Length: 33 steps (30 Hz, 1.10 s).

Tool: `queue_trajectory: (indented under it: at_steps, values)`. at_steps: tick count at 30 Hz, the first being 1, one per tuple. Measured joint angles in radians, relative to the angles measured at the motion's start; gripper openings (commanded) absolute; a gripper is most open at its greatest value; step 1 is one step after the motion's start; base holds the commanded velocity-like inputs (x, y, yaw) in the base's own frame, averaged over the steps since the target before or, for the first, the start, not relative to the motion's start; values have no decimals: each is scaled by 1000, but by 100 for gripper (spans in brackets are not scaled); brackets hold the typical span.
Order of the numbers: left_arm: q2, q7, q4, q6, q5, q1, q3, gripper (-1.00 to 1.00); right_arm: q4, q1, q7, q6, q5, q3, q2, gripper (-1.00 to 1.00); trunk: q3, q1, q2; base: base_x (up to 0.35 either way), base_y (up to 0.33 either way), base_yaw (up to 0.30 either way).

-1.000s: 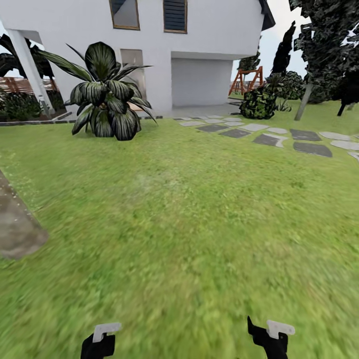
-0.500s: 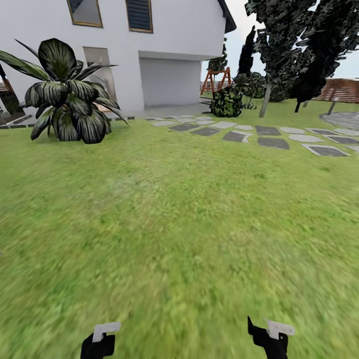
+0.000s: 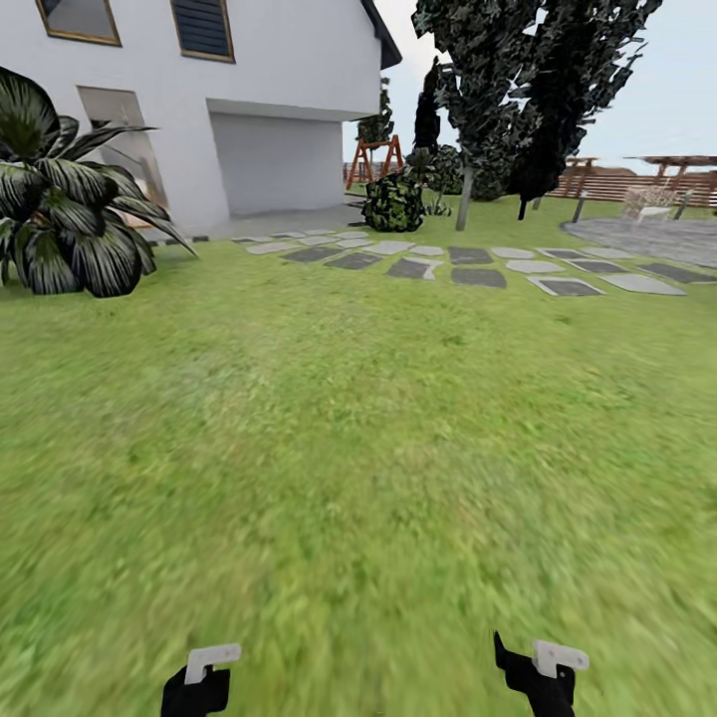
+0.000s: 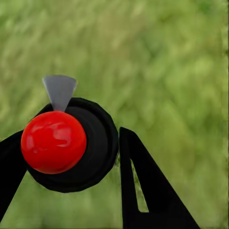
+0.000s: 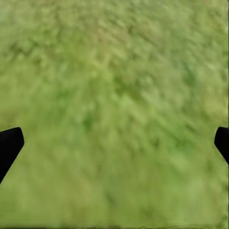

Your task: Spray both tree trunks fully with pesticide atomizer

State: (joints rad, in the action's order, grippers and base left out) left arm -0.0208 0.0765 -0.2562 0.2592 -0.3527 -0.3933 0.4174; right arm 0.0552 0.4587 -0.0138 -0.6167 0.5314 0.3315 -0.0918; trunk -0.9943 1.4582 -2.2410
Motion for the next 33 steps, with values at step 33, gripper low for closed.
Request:
queue_trajectory:
  at_steps: [33]
  values:
    - [0, 0, 0, 0, 0, -1, 0, -100, 0, -1, 0, 0, -1, 0, 1, 100, 0, 0, 0, -47, -272, -300]
